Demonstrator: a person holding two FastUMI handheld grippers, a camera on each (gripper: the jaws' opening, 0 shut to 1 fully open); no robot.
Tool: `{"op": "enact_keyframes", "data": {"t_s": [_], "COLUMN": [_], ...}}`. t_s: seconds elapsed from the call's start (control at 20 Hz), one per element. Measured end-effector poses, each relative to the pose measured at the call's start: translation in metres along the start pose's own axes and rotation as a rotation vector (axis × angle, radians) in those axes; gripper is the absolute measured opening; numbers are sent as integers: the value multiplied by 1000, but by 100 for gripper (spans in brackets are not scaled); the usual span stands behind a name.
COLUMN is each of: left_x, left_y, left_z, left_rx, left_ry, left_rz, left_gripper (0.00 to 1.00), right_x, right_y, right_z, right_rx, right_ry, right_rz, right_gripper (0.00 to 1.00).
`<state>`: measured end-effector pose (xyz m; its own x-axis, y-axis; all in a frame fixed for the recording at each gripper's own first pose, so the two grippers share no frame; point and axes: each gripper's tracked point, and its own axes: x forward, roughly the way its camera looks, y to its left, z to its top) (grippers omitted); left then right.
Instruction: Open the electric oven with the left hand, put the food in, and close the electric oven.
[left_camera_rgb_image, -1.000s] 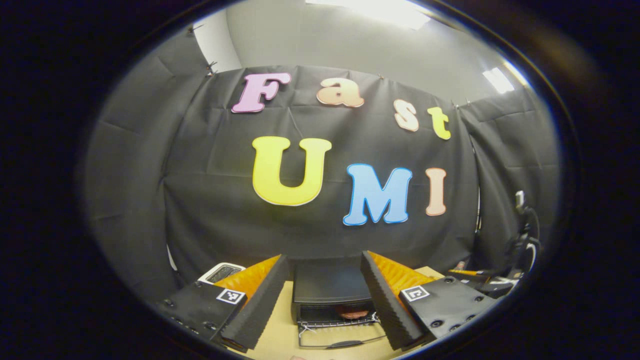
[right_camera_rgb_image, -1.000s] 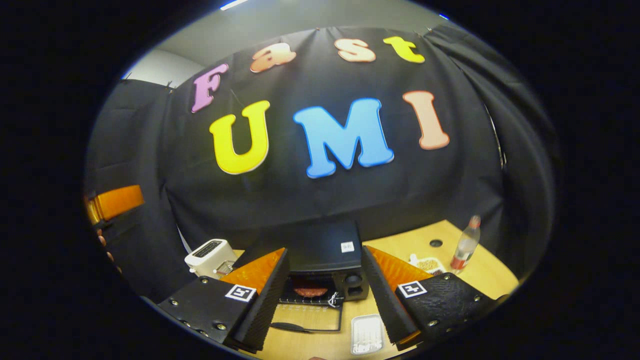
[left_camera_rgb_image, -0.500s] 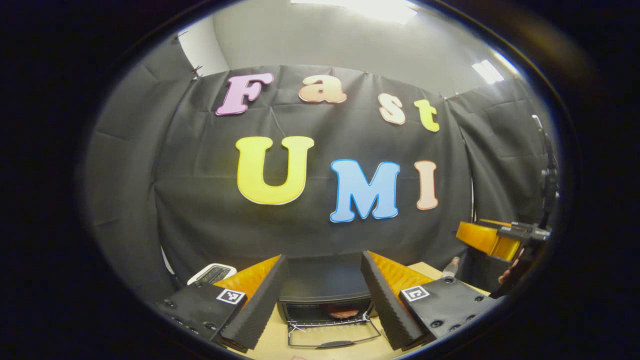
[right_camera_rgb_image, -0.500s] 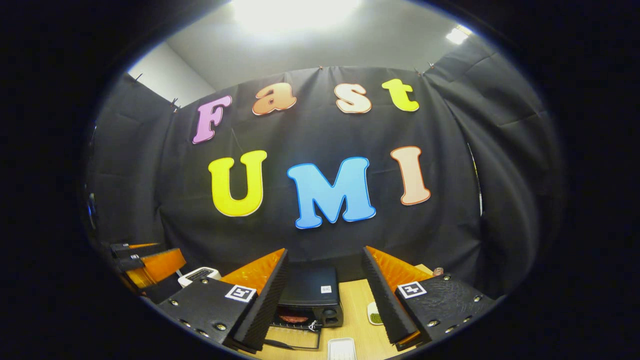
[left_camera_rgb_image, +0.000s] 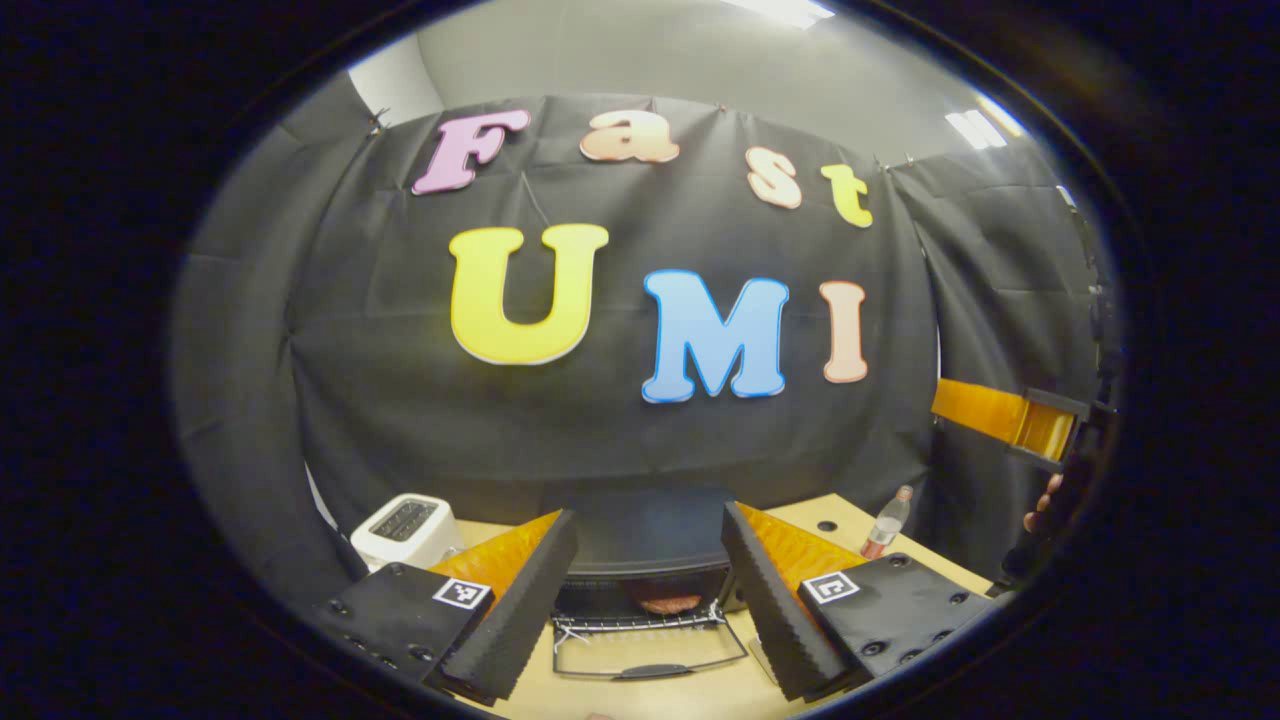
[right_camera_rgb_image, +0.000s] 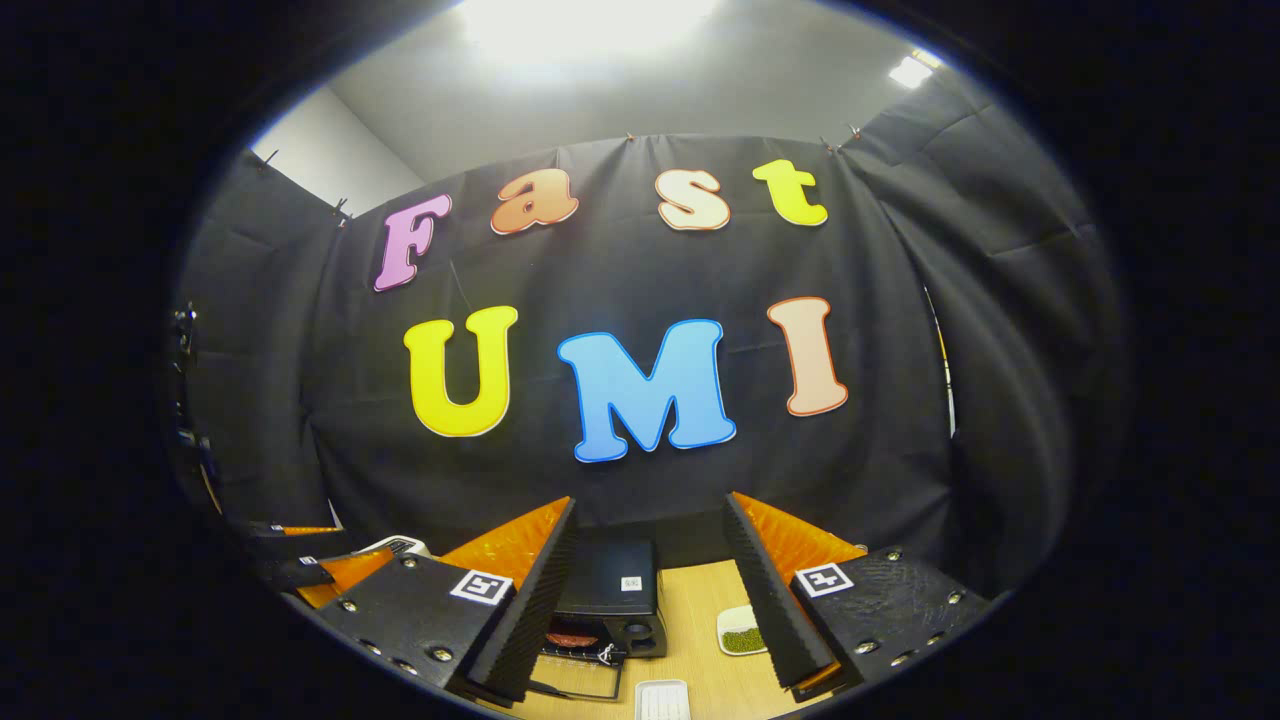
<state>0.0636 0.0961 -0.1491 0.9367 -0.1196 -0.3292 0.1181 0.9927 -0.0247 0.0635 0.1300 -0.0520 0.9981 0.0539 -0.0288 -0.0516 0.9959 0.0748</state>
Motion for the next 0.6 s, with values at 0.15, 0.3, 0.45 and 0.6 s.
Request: {"op": "enact_keyframes", "data": {"t_s": [0.15,0.3,0.45,0.6], "left_x": [10,23,32,38], "left_y": [0,-2,-5,-5], "left_z": [-37,-81,-130,-180], "left_rx": [-24,-25,-47,-59], "left_ry": [89,184,284,392], "left_rz": [14,25,24,40], "left_gripper": [100,100,100,94], "right_x": [4,3,-2,1], "right_y": [-14,-28,-43,-55], "right_z": [-6,-12,-17,-22], "right_rx": [-15,-21,-24,-24], "right_ry": [20,35,59,67], "right_rz": [-17,-29,-35,-43], "right_gripper": [87,87,88,88]}}
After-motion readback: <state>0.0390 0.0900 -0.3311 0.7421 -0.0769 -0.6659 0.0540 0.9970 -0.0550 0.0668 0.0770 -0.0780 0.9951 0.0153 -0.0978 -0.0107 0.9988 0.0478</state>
